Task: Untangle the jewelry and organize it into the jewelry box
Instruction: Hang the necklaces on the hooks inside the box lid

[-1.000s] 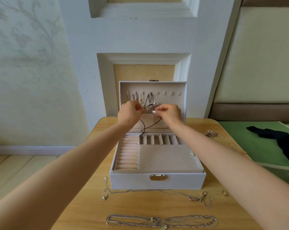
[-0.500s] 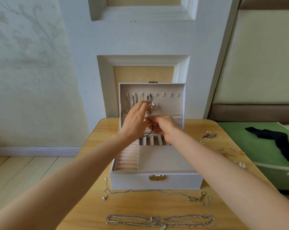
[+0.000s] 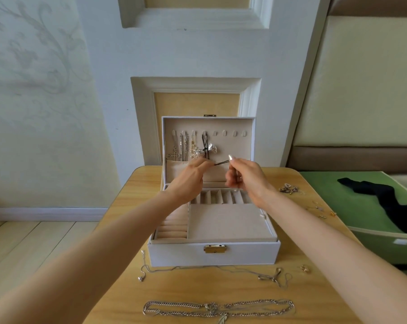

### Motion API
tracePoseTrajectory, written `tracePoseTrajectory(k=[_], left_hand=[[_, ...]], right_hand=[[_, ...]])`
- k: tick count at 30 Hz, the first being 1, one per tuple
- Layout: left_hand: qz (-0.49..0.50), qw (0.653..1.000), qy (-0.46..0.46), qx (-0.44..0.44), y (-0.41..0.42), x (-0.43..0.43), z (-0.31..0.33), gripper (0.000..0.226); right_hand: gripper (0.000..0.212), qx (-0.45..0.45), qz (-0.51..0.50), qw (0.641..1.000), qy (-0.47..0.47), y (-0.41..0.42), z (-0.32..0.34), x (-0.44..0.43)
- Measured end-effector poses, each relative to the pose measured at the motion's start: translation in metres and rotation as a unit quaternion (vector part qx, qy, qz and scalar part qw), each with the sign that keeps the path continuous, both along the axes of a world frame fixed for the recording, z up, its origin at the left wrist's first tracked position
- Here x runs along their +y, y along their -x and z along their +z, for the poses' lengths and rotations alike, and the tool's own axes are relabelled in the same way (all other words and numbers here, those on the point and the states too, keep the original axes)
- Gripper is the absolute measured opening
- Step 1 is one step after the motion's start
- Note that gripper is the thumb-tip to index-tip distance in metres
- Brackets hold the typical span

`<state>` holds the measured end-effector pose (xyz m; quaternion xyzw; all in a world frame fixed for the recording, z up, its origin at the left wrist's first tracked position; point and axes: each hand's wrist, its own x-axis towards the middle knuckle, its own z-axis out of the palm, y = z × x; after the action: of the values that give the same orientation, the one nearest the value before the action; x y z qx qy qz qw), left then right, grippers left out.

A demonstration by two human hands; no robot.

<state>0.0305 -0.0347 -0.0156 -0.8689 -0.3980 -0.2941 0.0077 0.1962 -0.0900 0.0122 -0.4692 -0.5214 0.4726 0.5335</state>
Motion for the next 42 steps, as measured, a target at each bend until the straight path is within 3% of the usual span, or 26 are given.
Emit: tracePoseTrajectory(k=[8,12,14,17,19,22,24,27,29,30,33,35,37,42], left_hand=[[0.125,0.992,-0.019,0.001,-0.021,-0.002,0.004,0.049],[0.186,0.981,0.024,0.054,-0.026,0.001,0.019,0.034],[0.190,0.976,0.036,0.097,-0.026,0.002,0.022,0.031],[0.177,0.975,0.061,0.120,-0.025,0.008,0.019,0.030],[0.172,0.976,0.076,0.107,-0.022,0.011,0.019,0.031],[0.158,0.980,0.087,0.087,-0.018,0.014,0.022,0.033],[0.151,0.981,0.086,0.081,-0.017,0.015,0.022,0.033],[0.151,0.981,0.065,0.102,-0.015,0.017,0.021,0.035],[0.166,0.975,0.046,0.141,-0.012,0.016,0.020,0.038],[0.172,0.970,0.041,0.164,-0.011,0.016,0.019,0.038],[0.172,0.965,0.042,0.193,-0.011,0.017,0.016,0.032],[0.167,0.977,0.053,0.125,-0.009,0.018,0.018,0.027],[0.159,0.985,0.055,0.025,-0.006,0.018,0.020,0.021],[0.111,0.993,0.003,-0.041,-0.001,0.009,0.017,0.019]], right_hand=[[0.023,0.020,-0.040,0.994,-0.102,0.003,0.026,0.013],[0.017,0.006,-0.095,0.986,-0.138,0.009,0.030,0.031],[0.017,-0.055,-0.126,0.983,-0.122,0.010,0.023,0.043],[0.021,-0.216,-0.163,0.959,-0.082,0.013,0.006,0.057],[0.020,-0.351,-0.149,0.921,-0.082,0.016,-0.001,0.056],[0.028,-0.536,-0.067,0.836,-0.099,0.021,-0.002,0.050],[0.039,-0.585,-0.035,0.805,-0.093,0.021,0.002,0.051],[0.028,-0.595,0.011,0.802,-0.050,0.017,0.011,0.057],[0.010,-0.612,0.037,0.788,-0.055,0.014,0.014,0.059],[0.012,-0.608,0.039,0.790,-0.069,0.012,0.015,0.060],[0.023,-0.526,0.011,0.843,-0.113,0.007,0.012,0.063],[0.027,-0.463,-0.023,0.875,-0.135,0.005,0.009,0.064],[0.029,-0.437,-0.062,0.883,-0.159,0.004,0.005,0.064],[0.025,-0.502,-0.096,0.834,-0.207,0.007,0.000,0.054]])
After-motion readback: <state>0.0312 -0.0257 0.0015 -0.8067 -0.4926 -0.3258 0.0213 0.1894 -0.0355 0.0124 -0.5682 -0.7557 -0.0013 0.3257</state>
